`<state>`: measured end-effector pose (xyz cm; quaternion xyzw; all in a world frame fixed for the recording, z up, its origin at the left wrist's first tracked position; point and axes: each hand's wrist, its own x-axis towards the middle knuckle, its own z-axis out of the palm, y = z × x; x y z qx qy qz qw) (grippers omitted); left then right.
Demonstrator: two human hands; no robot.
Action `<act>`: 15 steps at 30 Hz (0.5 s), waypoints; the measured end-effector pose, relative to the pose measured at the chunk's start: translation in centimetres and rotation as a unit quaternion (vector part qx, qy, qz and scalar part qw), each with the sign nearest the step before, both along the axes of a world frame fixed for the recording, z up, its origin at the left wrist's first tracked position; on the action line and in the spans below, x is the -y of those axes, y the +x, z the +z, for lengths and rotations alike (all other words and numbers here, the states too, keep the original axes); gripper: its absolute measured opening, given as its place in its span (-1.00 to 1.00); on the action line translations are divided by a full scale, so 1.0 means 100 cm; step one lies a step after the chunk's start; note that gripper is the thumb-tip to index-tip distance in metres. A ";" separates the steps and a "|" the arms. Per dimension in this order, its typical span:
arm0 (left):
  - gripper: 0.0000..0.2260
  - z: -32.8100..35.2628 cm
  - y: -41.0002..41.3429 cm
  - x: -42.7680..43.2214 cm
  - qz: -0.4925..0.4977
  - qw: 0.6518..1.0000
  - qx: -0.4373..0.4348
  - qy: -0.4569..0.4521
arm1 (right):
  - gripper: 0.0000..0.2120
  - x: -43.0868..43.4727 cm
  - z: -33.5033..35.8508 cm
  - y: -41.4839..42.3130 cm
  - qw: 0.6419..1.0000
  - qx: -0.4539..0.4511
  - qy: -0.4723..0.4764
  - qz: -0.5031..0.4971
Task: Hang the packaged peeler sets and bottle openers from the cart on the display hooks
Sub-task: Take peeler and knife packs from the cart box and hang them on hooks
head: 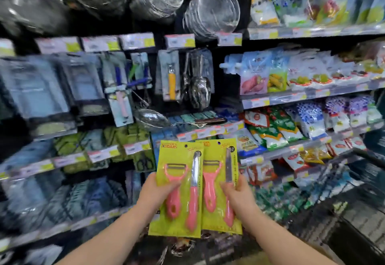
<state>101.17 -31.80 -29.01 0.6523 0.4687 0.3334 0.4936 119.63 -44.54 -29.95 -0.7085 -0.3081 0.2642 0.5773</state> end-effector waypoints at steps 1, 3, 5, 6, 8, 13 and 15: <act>-0.67 0.005 -0.026 -0.005 0.025 1.000 0.005 0.003 | -0.68 -0.014 0.005 -0.019 1.000 0.009 0.005 0.020; -0.62 0.013 -0.082 -0.013 0.074 0.997 0.012 0.000 | -0.77 -0.042 0.013 -0.064 0.998 0.012 0.009 0.060; -0.62 0.020 -0.140 -0.019 0.119 0.993 0.019 0.005 | -0.75 -0.066 0.020 -0.116 0.995 0.020 0.015 0.099; -0.63 0.024 -0.171 -0.020 0.143 0.989 0.022 0.016 | -0.67 -0.077 0.024 -0.145 0.993 0.028 0.016 0.116; -0.60 0.033 -0.234 -0.022 0.186 0.982 0.024 0.035 | -0.49 -0.095 0.033 -0.205 0.988 0.033 0.013 0.152; -0.69 0.057 -0.400 -0.010 0.276 0.959 0.021 0.066 | -0.75 -0.122 0.053 -0.364 0.975 0.035 0.026 0.219; -0.65 0.062 -0.461 -0.004 0.294 0.952 0.034 0.074 | -0.82 -0.126 0.060 -0.424 0.968 0.036 0.045 0.245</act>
